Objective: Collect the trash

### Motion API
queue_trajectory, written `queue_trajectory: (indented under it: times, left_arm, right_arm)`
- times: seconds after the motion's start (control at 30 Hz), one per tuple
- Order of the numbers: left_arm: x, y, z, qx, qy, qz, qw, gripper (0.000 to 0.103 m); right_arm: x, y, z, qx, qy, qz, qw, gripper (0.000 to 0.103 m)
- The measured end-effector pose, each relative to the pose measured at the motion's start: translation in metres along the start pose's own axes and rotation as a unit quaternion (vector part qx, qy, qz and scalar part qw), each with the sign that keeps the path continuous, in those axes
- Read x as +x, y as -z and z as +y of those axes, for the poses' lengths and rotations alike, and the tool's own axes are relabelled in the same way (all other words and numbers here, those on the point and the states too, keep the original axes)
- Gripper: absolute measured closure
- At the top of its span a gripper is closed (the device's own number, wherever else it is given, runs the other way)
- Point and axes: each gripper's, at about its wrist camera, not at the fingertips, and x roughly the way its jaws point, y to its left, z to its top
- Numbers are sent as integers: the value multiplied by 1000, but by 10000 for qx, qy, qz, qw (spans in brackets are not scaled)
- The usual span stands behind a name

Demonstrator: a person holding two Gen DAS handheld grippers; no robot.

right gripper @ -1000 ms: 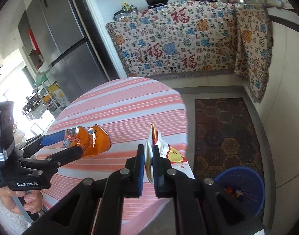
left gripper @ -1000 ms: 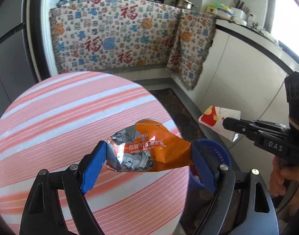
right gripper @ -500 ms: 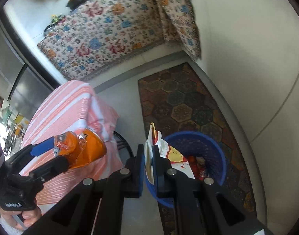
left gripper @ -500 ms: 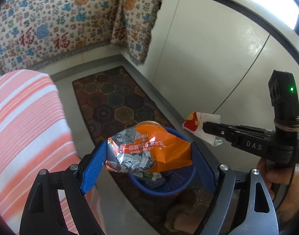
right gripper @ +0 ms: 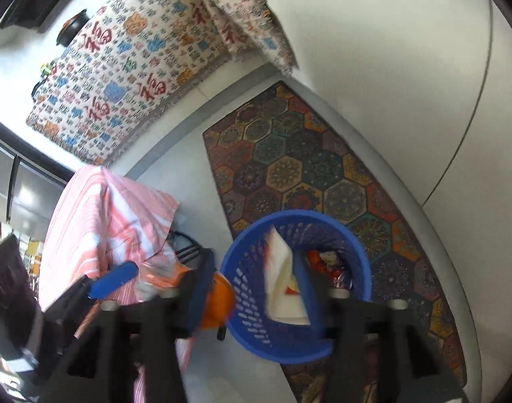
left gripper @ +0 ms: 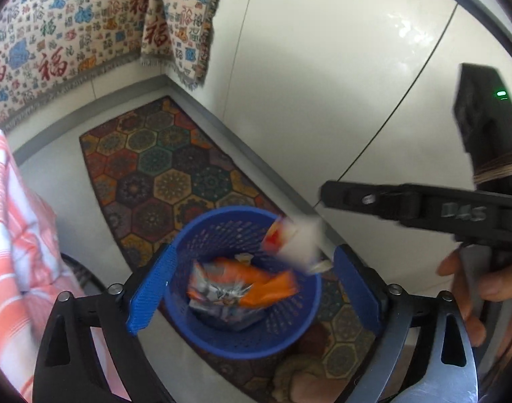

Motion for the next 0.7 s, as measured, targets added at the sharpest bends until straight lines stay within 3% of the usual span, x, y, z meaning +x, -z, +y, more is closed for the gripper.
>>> queue_trajectory:
  times: [0.13, 0.27, 0.33, 0.4, 0.5, 0.57, 0.7]
  left_arm:
    - [-11, -1, 2, -250, -203, -224, 9992, 8]
    - [-40, 3, -3, -292, -582, -408, 9970, 1]
    - [-62, 9, -3, -278, -641, -459, 9965, 1]
    - [-79, 16, -2, -272, -637, -232, 9973, 0]
    - [-109, 33, -7, -263, -965, -285, 9946, 0]
    - [-127, 47, -15, -121, -1094, -411, 9931, 0]
    - [-152, 64, -27, -27, -1128, -393, 9928, 0]
  right_arm:
    - [-11, -1, -5, -9, 102, -189, 9998, 51]
    - [-33, 8, 1, -142, 351, -421, 9984, 49]
    - [-49, 20, 6, -240, 513, -523, 9970, 33]
    - [-64, 34, 11, -296, 771, -579, 9949, 14]
    - [-90, 62, 19, -390, 1024, -738, 9912, 10]
    - [-106, 84, 25, -445, 1212, -756, 9887, 0]
    - [-134, 122, 40, -454, 1514, -805, 9841, 0]
